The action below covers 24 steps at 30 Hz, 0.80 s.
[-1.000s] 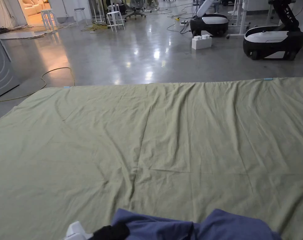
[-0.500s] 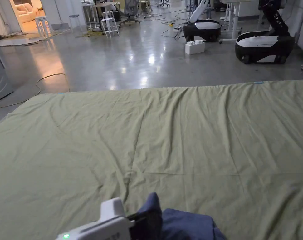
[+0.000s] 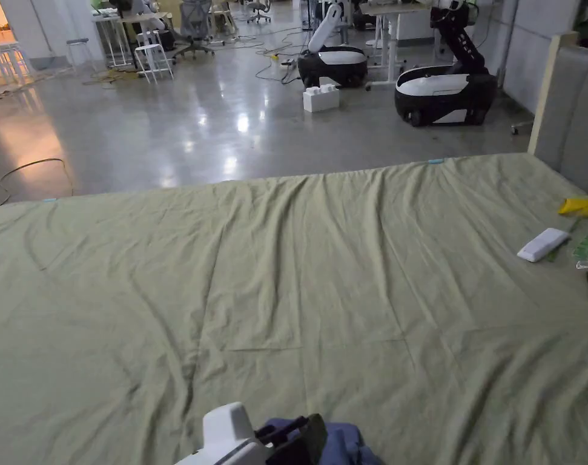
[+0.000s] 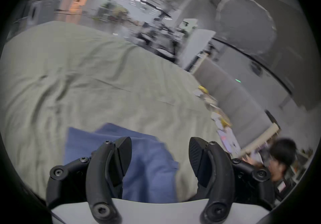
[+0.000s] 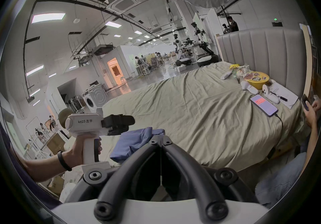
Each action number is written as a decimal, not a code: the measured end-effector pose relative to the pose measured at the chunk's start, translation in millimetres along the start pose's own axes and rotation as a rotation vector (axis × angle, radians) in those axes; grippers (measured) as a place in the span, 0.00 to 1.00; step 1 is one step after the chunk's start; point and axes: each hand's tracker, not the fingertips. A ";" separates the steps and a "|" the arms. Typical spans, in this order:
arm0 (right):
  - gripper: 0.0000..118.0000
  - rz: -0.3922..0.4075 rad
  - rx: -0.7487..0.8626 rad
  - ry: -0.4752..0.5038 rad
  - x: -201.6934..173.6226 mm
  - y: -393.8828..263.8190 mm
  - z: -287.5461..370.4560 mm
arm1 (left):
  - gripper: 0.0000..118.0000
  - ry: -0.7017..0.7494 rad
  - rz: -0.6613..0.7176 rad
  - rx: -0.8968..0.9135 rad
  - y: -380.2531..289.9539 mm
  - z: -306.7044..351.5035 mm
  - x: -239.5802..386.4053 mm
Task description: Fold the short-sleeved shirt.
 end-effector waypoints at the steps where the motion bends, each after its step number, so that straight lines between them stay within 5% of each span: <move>1: 0.00 -0.005 0.002 0.005 0.4 0.4 -1.2 | 0.56 0.029 0.029 -0.019 -0.9 -3.4 -5.8; 2: 0.00 -0.010 0.001 0.009 0.5 1.3 -3.1 | 0.40 -0.066 0.036 -0.055 -5.1 -13.0 -11.3; 3: 0.00 -0.011 0.001 0.008 0.2 1.6 -5.1 | 0.05 -0.120 0.054 -0.088 -11.2 -21.7 -13.4; 4: 0.00 -0.010 -0.002 0.007 -0.1 2.1 -7.6 | 0.02 -0.124 0.088 -0.122 -19.7 -29.2 -11.4; 10: 0.00 0.008 -0.051 -0.011 -4.5 0.5 -20.0 | 0.01 -0.103 -0.083 -0.370 -78.2 -90.4 9.9; 13: 0.00 0.021 -0.106 -0.021 -6.1 -5.4 -37.6 | 0.00 -0.089 0.001 -0.345 -71.3 -91.3 10.3; 18: 0.00 -0.029 -0.294 -0.063 -13.4 -18.9 -101.6 | 0.00 -0.266 0.049 -0.173 -33.5 -26.3 6.3; 21: 0.00 0.012 -0.278 0.082 -26.8 -25.9 -147.0 | 0.00 -0.173 0.021 -0.081 -16.9 29.5 -13.7; 24: 0.00 0.100 -0.390 0.091 -38.8 -32.1 -190.5 | 0.00 -0.111 0.108 -0.059 -16.3 73.5 -55.2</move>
